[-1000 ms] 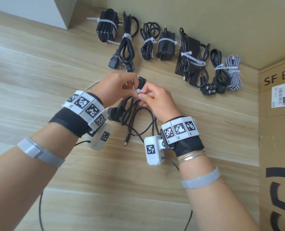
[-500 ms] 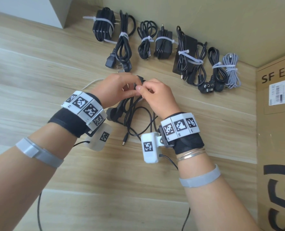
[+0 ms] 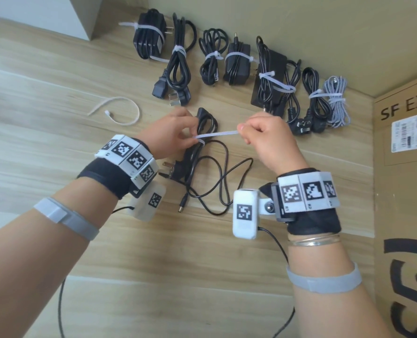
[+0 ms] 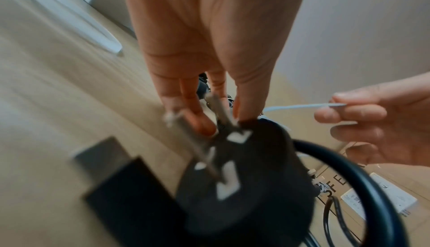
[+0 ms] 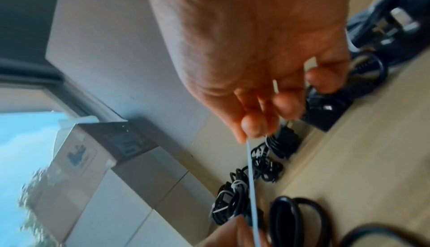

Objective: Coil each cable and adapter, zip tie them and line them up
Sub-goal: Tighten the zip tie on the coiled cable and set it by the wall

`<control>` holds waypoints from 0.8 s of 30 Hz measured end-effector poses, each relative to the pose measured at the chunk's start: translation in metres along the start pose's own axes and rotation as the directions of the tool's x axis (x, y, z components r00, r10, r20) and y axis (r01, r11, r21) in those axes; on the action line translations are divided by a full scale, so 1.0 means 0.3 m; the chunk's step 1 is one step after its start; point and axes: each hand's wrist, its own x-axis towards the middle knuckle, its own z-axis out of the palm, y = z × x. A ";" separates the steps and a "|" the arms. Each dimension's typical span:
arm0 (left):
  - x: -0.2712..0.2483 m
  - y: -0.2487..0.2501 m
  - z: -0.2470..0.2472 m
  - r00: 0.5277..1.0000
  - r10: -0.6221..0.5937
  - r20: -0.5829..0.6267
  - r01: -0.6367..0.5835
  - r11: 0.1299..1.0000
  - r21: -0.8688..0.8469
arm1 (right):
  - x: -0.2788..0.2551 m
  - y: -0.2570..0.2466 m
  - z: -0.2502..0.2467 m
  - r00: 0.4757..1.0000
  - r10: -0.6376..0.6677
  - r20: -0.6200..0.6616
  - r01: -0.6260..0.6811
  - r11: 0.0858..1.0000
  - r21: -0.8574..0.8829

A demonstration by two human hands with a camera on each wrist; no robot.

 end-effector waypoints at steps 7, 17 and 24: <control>0.001 0.019 -0.010 0.999 -0.040 0.001 0.040 0.999 0.036 | 0.025 -0.066 0.076 0.941 0.080 0.330 0.019 0.958 -0.287; -0.001 0.070 -0.012 0.999 0.023 -0.031 -0.022 0.999 0.050 | 0.045 -0.102 0.202 0.996 0.072 0.051 -0.065 0.991 -0.118; -0.004 0.098 0.010 0.989 -0.139 -0.044 0.139 0.990 0.016 | 0.023 -0.104 0.190 0.997 0.071 0.002 -0.071 0.997 -0.013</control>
